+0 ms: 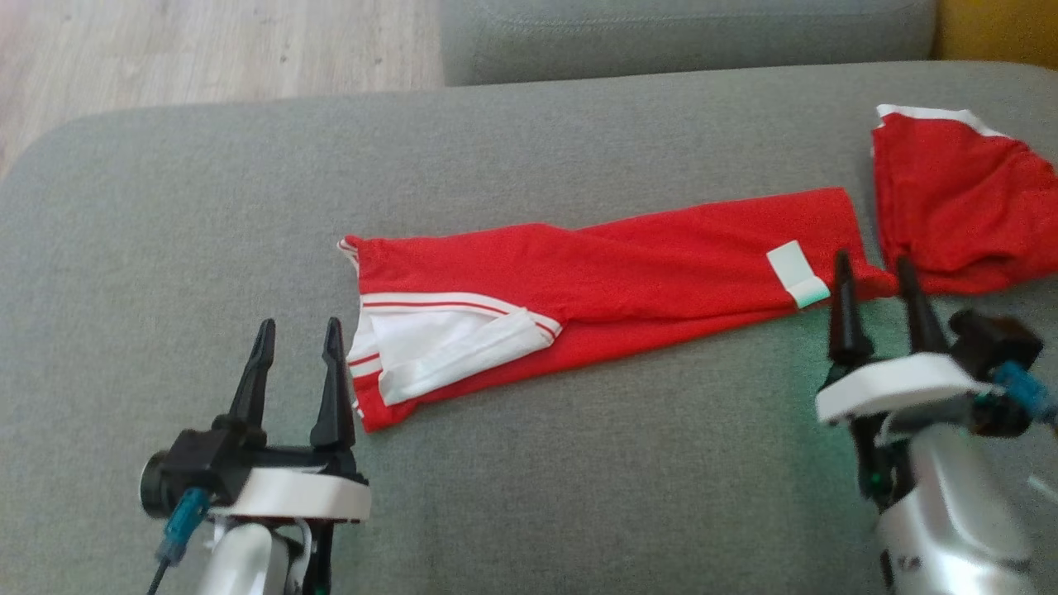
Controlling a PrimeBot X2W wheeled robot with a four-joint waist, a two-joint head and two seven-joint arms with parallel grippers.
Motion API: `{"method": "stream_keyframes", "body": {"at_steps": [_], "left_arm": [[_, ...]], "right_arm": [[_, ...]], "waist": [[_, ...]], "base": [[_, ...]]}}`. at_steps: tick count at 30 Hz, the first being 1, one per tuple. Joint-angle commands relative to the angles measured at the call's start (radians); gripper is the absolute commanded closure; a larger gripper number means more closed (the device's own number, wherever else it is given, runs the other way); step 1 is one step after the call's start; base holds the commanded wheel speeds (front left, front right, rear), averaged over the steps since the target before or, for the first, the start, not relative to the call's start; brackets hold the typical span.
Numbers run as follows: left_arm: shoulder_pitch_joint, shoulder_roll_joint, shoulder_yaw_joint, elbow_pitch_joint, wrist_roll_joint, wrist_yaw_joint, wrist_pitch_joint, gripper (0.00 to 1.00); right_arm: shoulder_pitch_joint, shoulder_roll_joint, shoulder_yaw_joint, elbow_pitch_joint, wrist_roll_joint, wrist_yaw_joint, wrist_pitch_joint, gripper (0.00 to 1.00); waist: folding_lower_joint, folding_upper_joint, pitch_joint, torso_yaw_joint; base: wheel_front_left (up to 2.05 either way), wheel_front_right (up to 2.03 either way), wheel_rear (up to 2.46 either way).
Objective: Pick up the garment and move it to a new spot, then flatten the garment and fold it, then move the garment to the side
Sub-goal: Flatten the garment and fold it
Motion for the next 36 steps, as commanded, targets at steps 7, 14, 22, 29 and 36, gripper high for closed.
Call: {"method": "stream_keyframes", "body": {"at_steps": [7, 14, 22, 29, 36], "left_arm": [[-0.087, -0.006, 0.043, -0.015, 0.030, -0.026, -0.005, 0.00], [-0.112, -0.009, 0.040, -0.009, 0.034, -0.037, -0.005, 0.00], [-0.121, -0.009, 0.033, -0.013, 0.028, -0.038, -0.005, 0.00], [-0.126, -0.009, 0.031, -0.014, 0.025, -0.035, -0.005, 0.00], [-0.121, -0.009, 0.040, -0.007, 0.027, -0.033, -0.005, 0.00]], "right_arm": [[-0.188, -0.001, -0.186, 0.188, -0.070, 0.007, 0.062, 0.00], [-0.267, -0.001, -0.333, 0.368, -0.133, 0.007, 0.057, 0.00], [-0.349, -0.001, -0.356, 0.529, -0.074, 0.007, 0.031, 0.00], [-0.394, -0.001, -0.306, 0.609, -0.036, 0.007, 0.021, 1.00], [-0.390, -0.009, -0.271, 0.544, -0.017, 0.007, -0.007, 1.00]], "waist": [[0.0000, 0.0000, 0.065, 0.050], [0.0000, 0.0000, 0.094, 0.075], [0.0000, 0.0000, 0.114, 0.074], [0.0000, 0.0000, 0.120, 0.069], [0.0000, 0.0000, 0.095, 0.052]], "base": [[0.00, 0.00, 0.00], [0.00, 0.00, 0.00], [0.00, 0.00, 0.00], [0.00, 0.00, 0.00], [0.00, 0.00, 0.00]]}}
